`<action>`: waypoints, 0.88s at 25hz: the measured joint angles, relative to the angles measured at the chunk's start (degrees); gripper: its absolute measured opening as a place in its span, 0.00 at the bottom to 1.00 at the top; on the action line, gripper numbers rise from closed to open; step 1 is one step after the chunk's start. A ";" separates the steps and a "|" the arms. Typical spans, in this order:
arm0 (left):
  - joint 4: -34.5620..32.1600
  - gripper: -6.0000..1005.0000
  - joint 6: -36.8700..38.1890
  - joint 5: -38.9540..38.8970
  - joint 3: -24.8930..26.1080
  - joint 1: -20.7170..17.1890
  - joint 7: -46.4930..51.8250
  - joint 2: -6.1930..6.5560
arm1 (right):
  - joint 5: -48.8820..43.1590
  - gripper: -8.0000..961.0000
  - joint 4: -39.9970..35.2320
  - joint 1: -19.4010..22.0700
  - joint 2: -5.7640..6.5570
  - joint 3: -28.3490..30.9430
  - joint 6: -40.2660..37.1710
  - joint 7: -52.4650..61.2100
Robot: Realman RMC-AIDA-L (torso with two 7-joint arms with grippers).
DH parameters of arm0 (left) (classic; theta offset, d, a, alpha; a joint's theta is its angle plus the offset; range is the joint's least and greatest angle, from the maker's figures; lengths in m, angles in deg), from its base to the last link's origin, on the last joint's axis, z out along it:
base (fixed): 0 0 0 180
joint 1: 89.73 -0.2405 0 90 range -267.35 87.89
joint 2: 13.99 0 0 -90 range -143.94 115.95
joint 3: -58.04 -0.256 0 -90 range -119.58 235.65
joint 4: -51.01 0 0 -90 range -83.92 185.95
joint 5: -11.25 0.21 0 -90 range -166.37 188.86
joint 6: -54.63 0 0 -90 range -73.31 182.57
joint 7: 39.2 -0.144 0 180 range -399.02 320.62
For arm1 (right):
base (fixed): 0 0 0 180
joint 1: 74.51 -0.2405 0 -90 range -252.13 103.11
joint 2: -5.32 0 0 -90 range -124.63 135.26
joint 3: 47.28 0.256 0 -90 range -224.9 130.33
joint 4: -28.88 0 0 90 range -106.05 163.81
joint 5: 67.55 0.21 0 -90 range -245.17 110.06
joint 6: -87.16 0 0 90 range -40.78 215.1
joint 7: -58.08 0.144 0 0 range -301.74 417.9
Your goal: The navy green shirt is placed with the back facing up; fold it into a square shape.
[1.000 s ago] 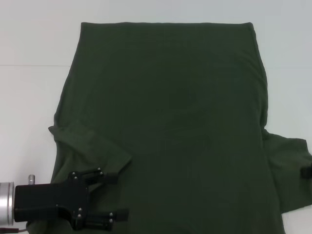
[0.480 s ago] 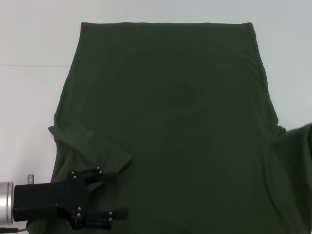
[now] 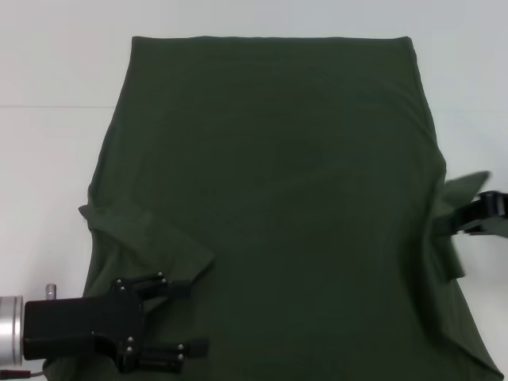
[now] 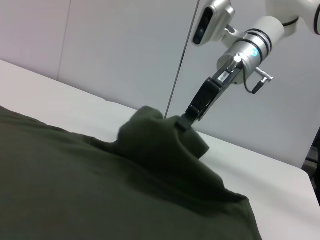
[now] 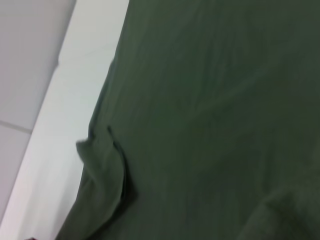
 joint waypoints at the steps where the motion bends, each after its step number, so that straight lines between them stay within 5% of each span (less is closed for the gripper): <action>1: 0.02 0.90 -0.01 0.00 -0.02 0.00 0.00 0.00 | -0.02 0.04 0.73 -0.60 -0.12 -1.16 0.45 0.30; 9: 0.35 0.90 -0.09 0.00 -0.14 0.00 0.00 -0.07 | 1.32 0.04 2.55 -2.29 -1.43 -3.02 1.51 -0.28; 17: 1.57 0.90 -0.10 -0.22 0.39 0.00 0.13 0.19 | 12.63 0.39 5.80 0.90 -0.97 -1.51 -0.95 -8.30; 22: 1.83 0.90 0.08 -0.65 1.74 0.17 5.49 0.41 | 18.78 0.57 8.76 5.21 -1.26 2.96 -5.42 -23.80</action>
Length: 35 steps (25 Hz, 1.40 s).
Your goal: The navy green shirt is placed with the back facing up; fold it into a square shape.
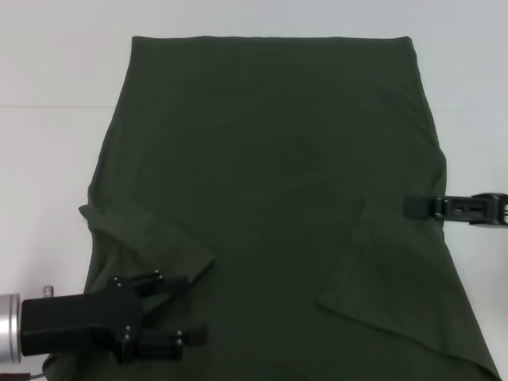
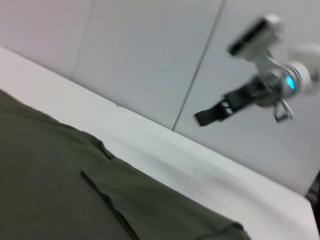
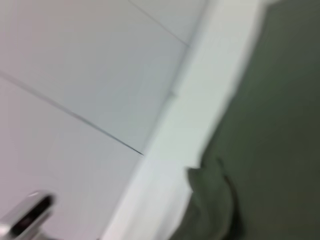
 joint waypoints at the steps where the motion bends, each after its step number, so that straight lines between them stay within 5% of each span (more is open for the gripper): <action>1: 0.22 0.90 0.29 -0.03 0.64 0.12 1.87 0.11 | 1.08 0.59 0.56 0.90 -0.28 0.49 -0.90 -3.89; 7: 1.32 0.90 3.98 -0.15 5.94 0.70 16.55 2.08 | 2.90 0.68 1.68 5.71 -2.96 1.15 -2.53 -25.75; 12: -0.89 0.90 4.79 1.60 7.62 0.78 35.48 4.25 | -1.07 0.69 1.34 8.17 -6.78 1.03 -0.54 -46.19; 16: -3.48 0.90 6.40 3.54 9.68 0.41 45.06 5.60 | -1.39 0.69 1.87 9.56 -7.71 1.32 0.38 -57.56; 25: -9.62 0.90 10.20 17.81 12.40 2.12 58.96 9.02 | -1.49 0.92 3.60 10.00 -7.85 0.77 3.21 -66.03; 35: -9.40 0.89 5.13 26.15 8.72 4.62 60.21 9.31 | -1.48 0.97 4.86 9.65 -7.88 0.91 4.22 -66.62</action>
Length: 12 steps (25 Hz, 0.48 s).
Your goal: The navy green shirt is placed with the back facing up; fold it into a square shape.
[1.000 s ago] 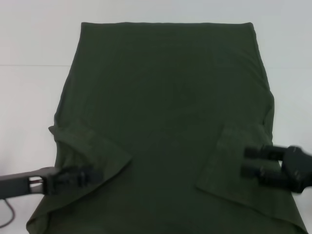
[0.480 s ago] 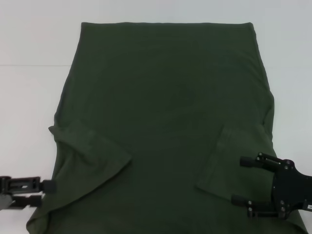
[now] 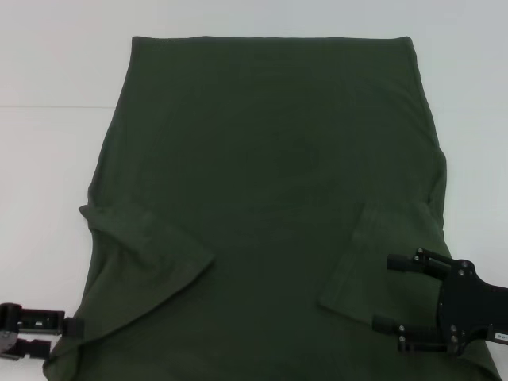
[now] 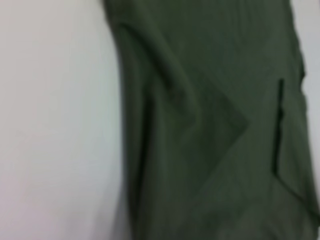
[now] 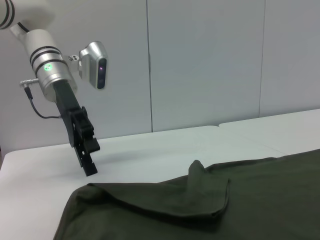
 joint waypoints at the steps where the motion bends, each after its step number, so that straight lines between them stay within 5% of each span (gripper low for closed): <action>1: 0.03 0.89 -0.55 0.76 -0.25 0.12 0.16 0.00 | 0.00 0.97 0.00 0.00 0.00 -0.01 0.08 -0.01; 12: 0.31 0.89 -3.31 5.28 -0.77 0.62 1.26 0.14 | 0.01 0.97 0.00 -0.42 0.00 -0.21 0.41 -0.06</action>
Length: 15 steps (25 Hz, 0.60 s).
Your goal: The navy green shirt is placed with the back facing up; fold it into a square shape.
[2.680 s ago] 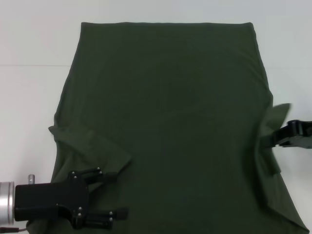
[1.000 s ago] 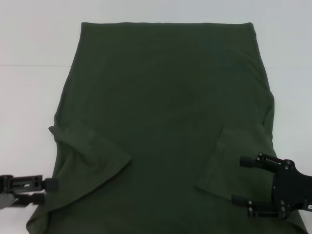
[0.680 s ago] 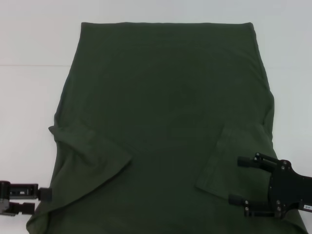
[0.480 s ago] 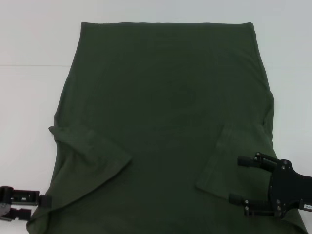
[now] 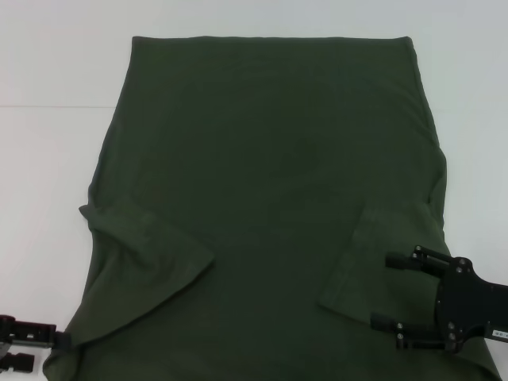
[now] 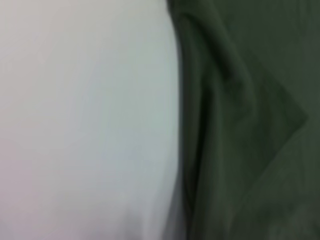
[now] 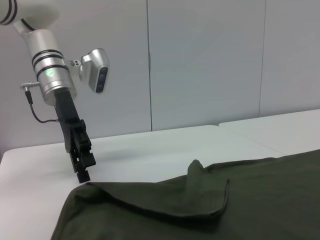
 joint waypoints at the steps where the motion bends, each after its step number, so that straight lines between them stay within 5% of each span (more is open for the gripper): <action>1: 0.25 0.89 -0.30 0.13 -0.09 0.04 0.06 -0.04 | 0.00 0.97 0.01 0.00 0.00 0.01 0.00 0.00; 15: 3.52 0.89 -3.12 0.23 -1.07 0.77 0.13 0.05 | 0.00 0.97 0.08 -0.01 0.00 0.04 -0.33 0.40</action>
